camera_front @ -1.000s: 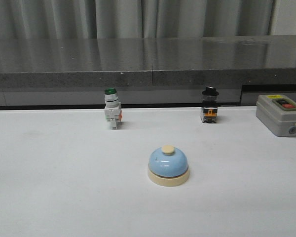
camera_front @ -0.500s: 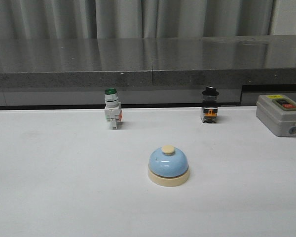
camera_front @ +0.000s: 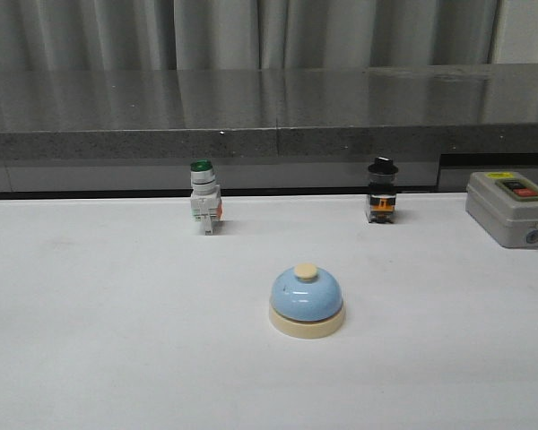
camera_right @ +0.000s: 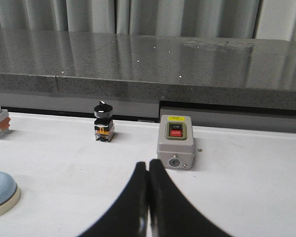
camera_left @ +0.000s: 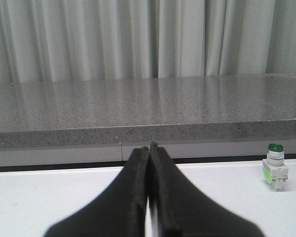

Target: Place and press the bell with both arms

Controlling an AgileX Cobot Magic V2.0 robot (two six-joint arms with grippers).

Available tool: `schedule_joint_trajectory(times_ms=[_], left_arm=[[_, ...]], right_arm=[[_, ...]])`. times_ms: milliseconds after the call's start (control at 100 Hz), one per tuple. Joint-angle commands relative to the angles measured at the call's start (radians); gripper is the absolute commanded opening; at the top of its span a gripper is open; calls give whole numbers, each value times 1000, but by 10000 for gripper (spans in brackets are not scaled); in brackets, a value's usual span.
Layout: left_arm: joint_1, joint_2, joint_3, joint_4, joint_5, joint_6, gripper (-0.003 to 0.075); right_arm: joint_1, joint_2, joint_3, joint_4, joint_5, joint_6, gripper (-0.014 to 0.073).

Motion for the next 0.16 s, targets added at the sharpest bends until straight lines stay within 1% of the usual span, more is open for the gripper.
schedule_joint_trajectory(times_ms=[0,150], left_arm=[[-1,-30,43,-1,-80,-16,-20],[-1,-30,43,-1,-80,-16,-20]], right_arm=[[-6,-19,-13,-1,-88,-2,-60],[-6,-19,-13,-1,-88,-2,-60]])
